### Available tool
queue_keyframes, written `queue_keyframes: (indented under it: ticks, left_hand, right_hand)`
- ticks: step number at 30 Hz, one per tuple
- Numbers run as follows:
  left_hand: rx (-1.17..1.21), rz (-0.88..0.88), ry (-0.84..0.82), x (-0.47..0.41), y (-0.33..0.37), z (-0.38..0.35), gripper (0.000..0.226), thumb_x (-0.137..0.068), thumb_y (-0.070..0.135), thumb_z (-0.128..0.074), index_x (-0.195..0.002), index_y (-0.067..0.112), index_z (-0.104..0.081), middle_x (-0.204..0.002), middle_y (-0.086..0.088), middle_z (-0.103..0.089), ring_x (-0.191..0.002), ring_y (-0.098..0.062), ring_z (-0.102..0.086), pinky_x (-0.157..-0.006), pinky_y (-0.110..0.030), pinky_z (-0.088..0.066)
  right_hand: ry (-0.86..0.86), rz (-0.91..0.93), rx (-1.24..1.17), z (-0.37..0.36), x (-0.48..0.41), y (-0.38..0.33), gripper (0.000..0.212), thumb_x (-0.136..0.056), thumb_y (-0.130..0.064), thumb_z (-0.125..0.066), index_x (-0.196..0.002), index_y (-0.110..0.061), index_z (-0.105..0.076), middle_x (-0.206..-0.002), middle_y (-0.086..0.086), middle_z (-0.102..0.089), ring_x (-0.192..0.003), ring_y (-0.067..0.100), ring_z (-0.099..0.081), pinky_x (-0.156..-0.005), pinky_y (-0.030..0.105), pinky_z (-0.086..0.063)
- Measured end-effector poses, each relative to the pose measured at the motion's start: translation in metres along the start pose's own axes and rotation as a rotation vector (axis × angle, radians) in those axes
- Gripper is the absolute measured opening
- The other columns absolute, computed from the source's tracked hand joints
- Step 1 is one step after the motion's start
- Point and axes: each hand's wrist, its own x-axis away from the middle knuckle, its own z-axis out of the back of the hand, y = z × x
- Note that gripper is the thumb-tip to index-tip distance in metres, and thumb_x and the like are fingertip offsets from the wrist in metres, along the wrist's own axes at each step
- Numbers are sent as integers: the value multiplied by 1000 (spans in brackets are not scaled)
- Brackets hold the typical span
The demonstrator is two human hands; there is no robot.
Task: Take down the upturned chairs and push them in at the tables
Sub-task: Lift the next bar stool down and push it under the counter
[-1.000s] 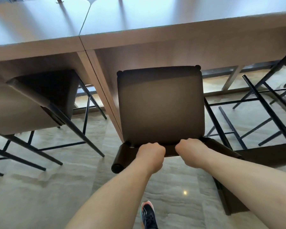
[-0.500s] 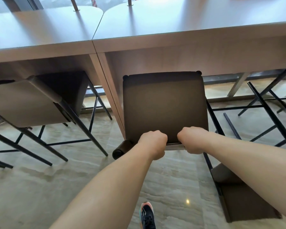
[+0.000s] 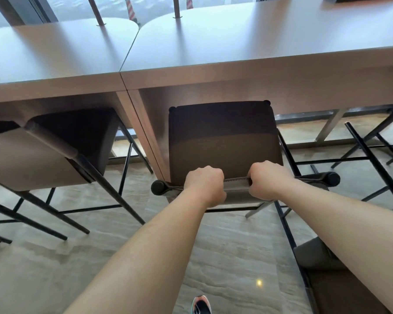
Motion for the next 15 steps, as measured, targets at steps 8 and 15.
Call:
queue_keyframes:
  ticks: [8, 15]
  left_hand:
    - [-16, -22, 12, -32, -7, 11, 12, -84, 20, -57, -90, 21, -68, -74, 2, -62, -62, -19, -56, -55, -29, -39]
    - [-27, -48, 12, -40, -11, 15, 11, -86, 18, -56, -90, 21, -66, -75, 1, -61, -63, -20, -55, -54, -29, -38]
  right_hand:
    - [26, -13, -10, 12, -32, 5, 11, -81, -18, -56, -74, -22, -65, -69, -1, -61, -61, 21, -58, -51, 26, -40]
    - [69, 1, 33, 11, -40, 8, 12, -83, -17, -58, -76, -23, -66, -68, -3, -61, -61, 20, -58, -49, 26, -38]
